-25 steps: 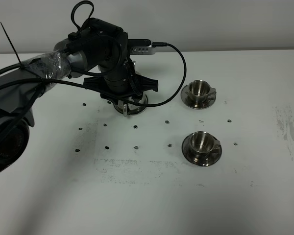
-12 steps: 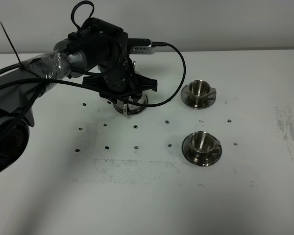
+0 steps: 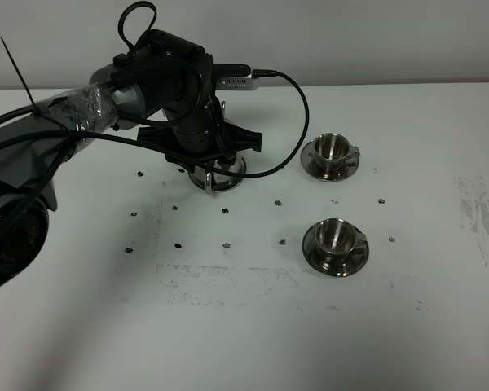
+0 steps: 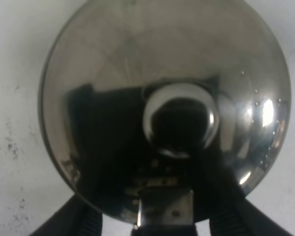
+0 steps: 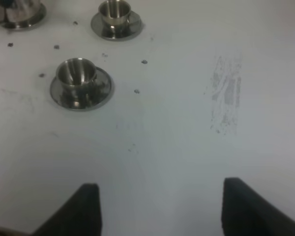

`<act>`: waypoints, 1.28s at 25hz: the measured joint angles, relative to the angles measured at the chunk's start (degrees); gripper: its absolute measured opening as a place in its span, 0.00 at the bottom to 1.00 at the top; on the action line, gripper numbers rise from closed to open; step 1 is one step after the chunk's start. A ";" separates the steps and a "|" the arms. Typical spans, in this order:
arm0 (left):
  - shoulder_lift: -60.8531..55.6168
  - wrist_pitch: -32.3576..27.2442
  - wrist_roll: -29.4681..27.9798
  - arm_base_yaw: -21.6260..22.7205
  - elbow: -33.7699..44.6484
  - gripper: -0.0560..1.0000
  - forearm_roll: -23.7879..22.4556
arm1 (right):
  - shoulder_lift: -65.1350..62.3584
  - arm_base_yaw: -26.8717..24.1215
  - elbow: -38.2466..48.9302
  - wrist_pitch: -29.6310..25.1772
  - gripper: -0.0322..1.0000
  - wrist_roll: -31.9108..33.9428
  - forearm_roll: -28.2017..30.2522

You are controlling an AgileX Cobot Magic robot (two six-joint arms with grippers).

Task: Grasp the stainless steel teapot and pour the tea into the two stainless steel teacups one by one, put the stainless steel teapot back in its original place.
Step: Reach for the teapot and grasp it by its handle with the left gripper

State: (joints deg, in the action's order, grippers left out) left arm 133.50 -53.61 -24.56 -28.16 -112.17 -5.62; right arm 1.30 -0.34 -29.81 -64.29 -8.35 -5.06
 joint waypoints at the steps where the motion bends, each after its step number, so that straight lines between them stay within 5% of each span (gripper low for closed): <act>1: 0.00 0.01 0.00 0.00 0.00 0.52 0.00 | 0.00 0.00 0.00 0.00 0.56 0.00 0.00; 22: 0.00 0.77 1.17 0.00 0.00 0.43 -0.05 | 0.00 0.00 0.00 0.00 0.56 0.00 0.00; 32: 0.00 0.91 1.24 0.00 0.00 0.25 0.00 | 0.00 0.00 0.00 0.00 0.56 0.00 0.00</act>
State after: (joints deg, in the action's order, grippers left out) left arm 133.50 -52.70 -23.32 -28.16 -112.17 -5.62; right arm 1.30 -0.34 -29.81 -64.29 -8.35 -5.06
